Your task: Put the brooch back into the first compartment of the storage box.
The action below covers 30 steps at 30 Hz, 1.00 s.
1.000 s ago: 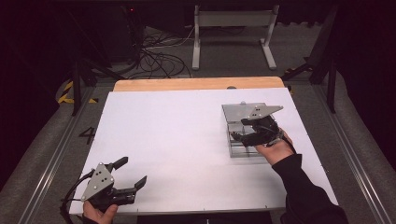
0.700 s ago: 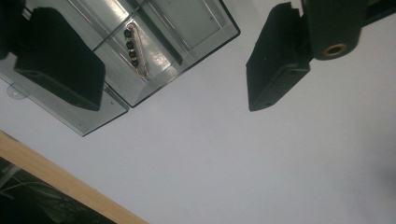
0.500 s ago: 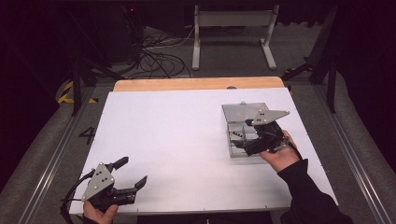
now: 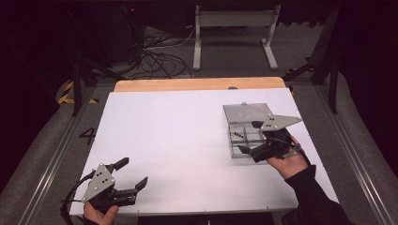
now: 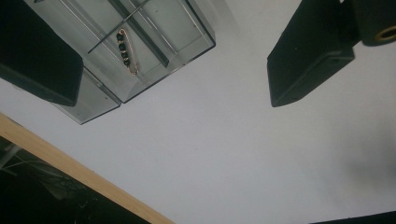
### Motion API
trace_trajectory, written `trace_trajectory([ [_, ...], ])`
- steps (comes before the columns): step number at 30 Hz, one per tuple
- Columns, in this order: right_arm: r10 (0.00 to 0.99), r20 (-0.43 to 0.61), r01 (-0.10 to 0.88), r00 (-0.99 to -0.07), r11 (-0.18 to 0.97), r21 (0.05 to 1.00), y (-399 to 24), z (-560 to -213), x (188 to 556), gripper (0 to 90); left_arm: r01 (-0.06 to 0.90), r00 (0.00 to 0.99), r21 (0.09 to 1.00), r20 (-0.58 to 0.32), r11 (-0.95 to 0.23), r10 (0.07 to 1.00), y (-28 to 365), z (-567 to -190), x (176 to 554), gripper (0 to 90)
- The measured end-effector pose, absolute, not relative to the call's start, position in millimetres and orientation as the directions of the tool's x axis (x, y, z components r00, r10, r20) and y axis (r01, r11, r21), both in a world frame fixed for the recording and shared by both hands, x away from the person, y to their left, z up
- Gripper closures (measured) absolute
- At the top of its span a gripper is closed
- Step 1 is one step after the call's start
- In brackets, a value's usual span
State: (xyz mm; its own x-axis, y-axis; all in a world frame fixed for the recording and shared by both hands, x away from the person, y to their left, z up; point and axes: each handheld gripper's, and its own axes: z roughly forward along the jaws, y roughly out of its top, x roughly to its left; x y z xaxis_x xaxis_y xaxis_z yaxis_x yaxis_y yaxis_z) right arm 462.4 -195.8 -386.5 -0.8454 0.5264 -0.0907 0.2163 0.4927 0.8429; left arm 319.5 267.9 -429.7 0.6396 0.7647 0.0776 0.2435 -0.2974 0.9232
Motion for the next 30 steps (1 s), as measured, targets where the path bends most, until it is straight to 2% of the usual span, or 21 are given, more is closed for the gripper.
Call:
trace_trajectory([
  [13, 0.545, -0.099, 0.203, -0.832, 0.467, 0.861, -226.4, -393.3, 437.8, 4.5, 0.241, 0.638, 0.923, 0.081, -0.299, 0.765, 267.3, -429.4, 319.1, 15.7],
  [30, 0.618, -0.054, 0.257, -0.785, 0.404, 0.878, -270.3, -426.1, 419.0, 4.5, 0.241, 0.64, 0.923, 0.082, -0.301, 0.764, 266.1, -429.6, 318.9, 15.7],
])
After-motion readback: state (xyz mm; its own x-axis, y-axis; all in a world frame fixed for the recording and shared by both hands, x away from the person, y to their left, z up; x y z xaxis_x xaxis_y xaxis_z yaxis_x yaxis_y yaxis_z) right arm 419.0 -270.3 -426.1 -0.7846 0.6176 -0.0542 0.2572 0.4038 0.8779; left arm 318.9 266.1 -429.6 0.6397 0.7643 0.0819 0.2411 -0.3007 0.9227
